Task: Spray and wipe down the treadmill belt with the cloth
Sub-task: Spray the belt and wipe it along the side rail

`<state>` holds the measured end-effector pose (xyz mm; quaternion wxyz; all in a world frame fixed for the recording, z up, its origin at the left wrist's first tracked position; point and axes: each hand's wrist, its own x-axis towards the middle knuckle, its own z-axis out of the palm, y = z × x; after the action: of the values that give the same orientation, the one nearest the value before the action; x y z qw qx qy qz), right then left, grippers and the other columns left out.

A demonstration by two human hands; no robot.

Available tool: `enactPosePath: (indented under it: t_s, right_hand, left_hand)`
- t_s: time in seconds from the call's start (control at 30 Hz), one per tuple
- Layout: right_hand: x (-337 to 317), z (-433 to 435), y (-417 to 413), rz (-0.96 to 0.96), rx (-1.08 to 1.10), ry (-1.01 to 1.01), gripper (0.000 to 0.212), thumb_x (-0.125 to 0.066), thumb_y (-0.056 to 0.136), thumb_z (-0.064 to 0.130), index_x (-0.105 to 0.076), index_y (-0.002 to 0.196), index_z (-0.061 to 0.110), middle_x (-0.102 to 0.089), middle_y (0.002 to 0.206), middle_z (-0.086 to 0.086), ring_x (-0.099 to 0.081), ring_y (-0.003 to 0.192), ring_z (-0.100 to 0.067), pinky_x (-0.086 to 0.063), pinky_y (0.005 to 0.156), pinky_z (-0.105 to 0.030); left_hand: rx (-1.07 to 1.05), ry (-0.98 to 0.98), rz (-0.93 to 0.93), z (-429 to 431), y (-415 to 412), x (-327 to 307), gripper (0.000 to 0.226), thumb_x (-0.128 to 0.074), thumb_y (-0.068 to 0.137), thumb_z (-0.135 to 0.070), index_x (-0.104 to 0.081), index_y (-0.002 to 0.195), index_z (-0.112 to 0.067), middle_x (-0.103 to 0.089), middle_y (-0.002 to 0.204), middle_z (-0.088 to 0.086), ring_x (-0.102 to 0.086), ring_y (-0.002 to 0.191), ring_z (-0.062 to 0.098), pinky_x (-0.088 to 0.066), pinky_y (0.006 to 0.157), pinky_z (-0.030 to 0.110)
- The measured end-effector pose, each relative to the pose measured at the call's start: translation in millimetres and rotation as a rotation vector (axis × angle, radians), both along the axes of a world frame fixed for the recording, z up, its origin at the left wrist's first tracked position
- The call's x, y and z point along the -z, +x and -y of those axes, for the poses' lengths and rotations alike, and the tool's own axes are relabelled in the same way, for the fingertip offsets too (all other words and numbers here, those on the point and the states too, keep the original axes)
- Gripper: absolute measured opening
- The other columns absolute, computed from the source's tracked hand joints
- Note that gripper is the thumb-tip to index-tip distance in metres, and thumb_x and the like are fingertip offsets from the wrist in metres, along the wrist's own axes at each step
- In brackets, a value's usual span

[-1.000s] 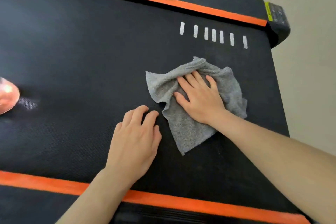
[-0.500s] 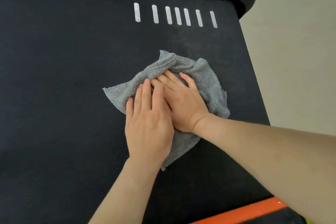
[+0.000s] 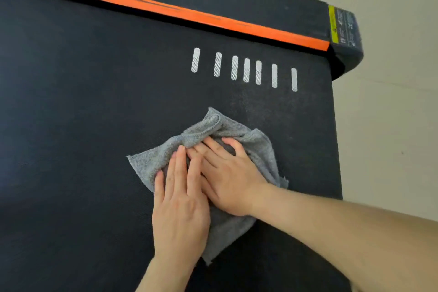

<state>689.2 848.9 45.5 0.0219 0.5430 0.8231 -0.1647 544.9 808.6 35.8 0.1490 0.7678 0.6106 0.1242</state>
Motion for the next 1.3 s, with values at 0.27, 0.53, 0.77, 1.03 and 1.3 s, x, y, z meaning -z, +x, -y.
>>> enactPosePath:
  t_s: [0.27, 0.53, 0.77, 1.03, 1.3]
  right_hand:
    - [4.1, -129.6, 76.0, 0.062, -0.375, 0.113, 0.061, -0.024, 0.100, 0.049, -0.029, 0.156, 0.026, -0.024, 0.163, 0.005, -0.018, 0.151, -0.015, -0.007, 0.120, -0.046]
    - [10.2, -211.7, 74.1, 0.014, -0.059, 0.179, 0.071, -0.010, 0.092, 0.043, -0.026, 0.157, 0.020, -0.022, 0.164, 0.008, -0.016, 0.151, -0.009, -0.012, 0.117, -0.039]
    - [9.6, -154.7, 54.7, -0.014, 0.331, 0.081, 0.055, -0.015, 0.106, 0.037, -0.009, 0.159, 0.027, -0.003, 0.166, 0.013, 0.000, 0.152, -0.007, 0.002, 0.121, -0.041]
    - [-11.7, 17.0, 106.3, 0.094, 0.203, -0.037, 0.059, -0.029, 0.101, 0.043, -0.030, 0.155, 0.021, -0.024, 0.162, 0.005, -0.027, 0.149, -0.014, -0.021, 0.114, -0.045]
    - [-2.8, -96.6, 100.1, 0.009, 0.119, 0.007, 0.060, -0.014, 0.101, 0.044, -0.016, 0.159, 0.027, -0.008, 0.165, 0.013, -0.007, 0.151, -0.005, -0.003, 0.120, -0.042]
  left_hand:
    - [-0.080, -0.013, -0.240, -87.6, 53.8, 0.3, 0.070, -0.032, 0.099, -0.045, -0.025, 0.154, -0.002, -0.026, 0.159, 0.022, -0.028, 0.147, 0.035, -0.027, 0.113, 0.058]
    - [0.116, -0.036, -0.299, -233.6, 53.2, 2.5, 0.087, -0.003, 0.086, -0.061, -0.004, 0.158, -0.011, -0.006, 0.166, 0.010, -0.007, 0.153, 0.025, -0.011, 0.120, 0.054]
    - [0.124, -0.049, -0.349, -202.3, 56.6, 1.6, 0.073, -0.003, 0.096, -0.047, -0.009, 0.157, -0.007, -0.006, 0.165, 0.013, -0.007, 0.153, 0.027, -0.013, 0.121, 0.050]
    - [0.301, -0.112, -0.241, -34.2, 80.5, -11.3, 0.069, -0.030, 0.099, -0.047, -0.037, 0.149, -0.001, -0.025, 0.160, 0.017, -0.026, 0.148, 0.031, -0.027, 0.116, 0.051]
    - [0.030, -0.082, -0.250, -144.1, 101.1, -4.4, 0.067, -0.021, 0.099, -0.041, -0.037, 0.149, 0.001, -0.034, 0.156, 0.020, -0.033, 0.145, 0.033, -0.034, 0.110, 0.058]
